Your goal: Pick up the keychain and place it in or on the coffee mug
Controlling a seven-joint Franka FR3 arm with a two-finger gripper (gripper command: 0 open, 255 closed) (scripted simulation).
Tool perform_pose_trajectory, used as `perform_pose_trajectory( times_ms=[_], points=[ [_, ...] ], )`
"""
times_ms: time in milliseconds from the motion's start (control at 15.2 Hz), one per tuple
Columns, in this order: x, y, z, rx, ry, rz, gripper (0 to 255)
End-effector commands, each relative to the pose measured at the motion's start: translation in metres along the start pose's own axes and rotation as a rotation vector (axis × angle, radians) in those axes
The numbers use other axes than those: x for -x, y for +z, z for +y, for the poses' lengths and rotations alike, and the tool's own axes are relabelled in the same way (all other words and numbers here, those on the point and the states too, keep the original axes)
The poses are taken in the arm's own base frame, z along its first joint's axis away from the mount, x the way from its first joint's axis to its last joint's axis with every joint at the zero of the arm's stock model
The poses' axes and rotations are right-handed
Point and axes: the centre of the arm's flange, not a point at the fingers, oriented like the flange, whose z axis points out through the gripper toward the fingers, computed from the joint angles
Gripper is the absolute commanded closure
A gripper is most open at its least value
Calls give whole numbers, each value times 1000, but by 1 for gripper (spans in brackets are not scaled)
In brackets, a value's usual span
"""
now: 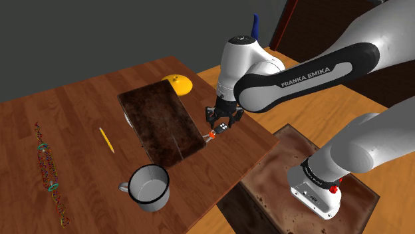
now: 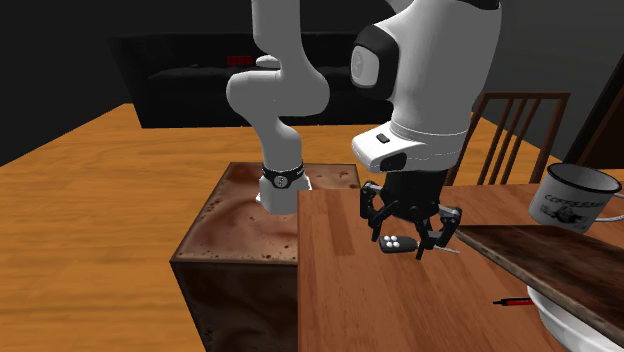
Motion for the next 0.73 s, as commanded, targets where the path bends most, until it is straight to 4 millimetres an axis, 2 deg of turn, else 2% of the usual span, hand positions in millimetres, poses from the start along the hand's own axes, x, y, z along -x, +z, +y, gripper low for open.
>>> perform_pose_trajectory(
  times_ms=[0,528,660],
  points=[
    [0,0,0,0,0,0,255],
    [0,0,0,0,0,0,255],
    [0,-11,0,0,0,0,255]
  ],
)
